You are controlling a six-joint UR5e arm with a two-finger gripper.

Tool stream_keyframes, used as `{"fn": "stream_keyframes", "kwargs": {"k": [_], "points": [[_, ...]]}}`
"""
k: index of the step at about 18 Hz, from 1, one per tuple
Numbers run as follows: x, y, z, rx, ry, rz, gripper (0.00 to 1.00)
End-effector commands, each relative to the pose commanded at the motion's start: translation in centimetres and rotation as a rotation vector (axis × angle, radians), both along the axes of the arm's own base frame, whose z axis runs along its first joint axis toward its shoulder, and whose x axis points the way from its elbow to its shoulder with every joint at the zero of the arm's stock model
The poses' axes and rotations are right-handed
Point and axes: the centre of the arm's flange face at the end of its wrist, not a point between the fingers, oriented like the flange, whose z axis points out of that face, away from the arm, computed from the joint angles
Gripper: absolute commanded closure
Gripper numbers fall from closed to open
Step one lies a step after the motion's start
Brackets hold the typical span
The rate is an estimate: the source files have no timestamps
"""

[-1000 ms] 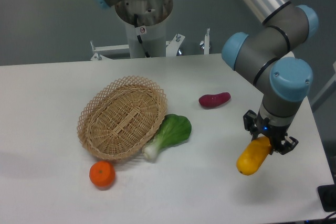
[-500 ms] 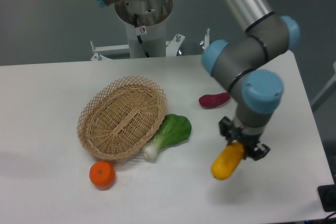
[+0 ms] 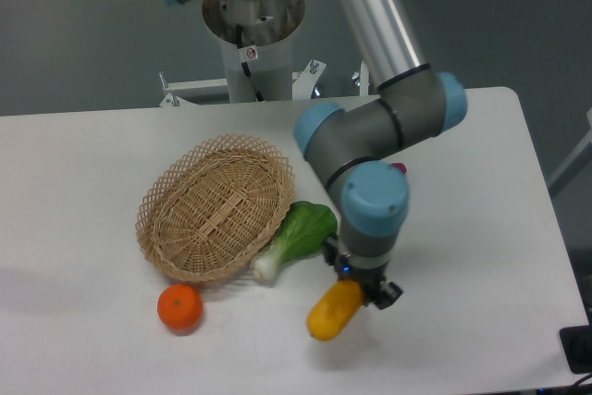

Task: Place the mango on the table
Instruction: 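Carry the mango toward the orange and lower it to the table, then open the gripper to release the mango on the table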

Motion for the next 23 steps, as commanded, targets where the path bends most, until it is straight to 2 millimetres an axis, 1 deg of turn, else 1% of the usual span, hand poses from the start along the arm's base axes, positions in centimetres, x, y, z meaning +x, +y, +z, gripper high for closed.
{"fn": "stream_keyframes", "kwargs": {"k": [3,6,7,8,9,10,12,16,21,22,23], "points": [[1.1,1.8,-1.0,0.036,0.033,-0.002,0.53],[2.0,2.3,-1.2,0.038,0.033,-0.012,0.5],[2.6,2.6,-1.3,0.037,0.032,-0.022,0.44],[2.9,2.8,-1.4,0.035,0.032,-0.025,0.35],[3.2,2.8,-1.5,0.033,0.029,-0.026,0.23],[3.4,2.7,-1.7,0.03,0.026,-0.028,0.14],[4.0,3.1,-1.8,0.028,0.028,-0.038,0.04],[4.0,3.1,-1.5,0.031,0.031,-0.04,0.0],[3.5,3.4,0.3,0.057,0.051,-0.037,0.0],[3.0,3.4,0.9,0.064,0.061,-0.032,0.0],[2.1,3.2,1.8,0.074,0.073,-0.021,0.0]]}}
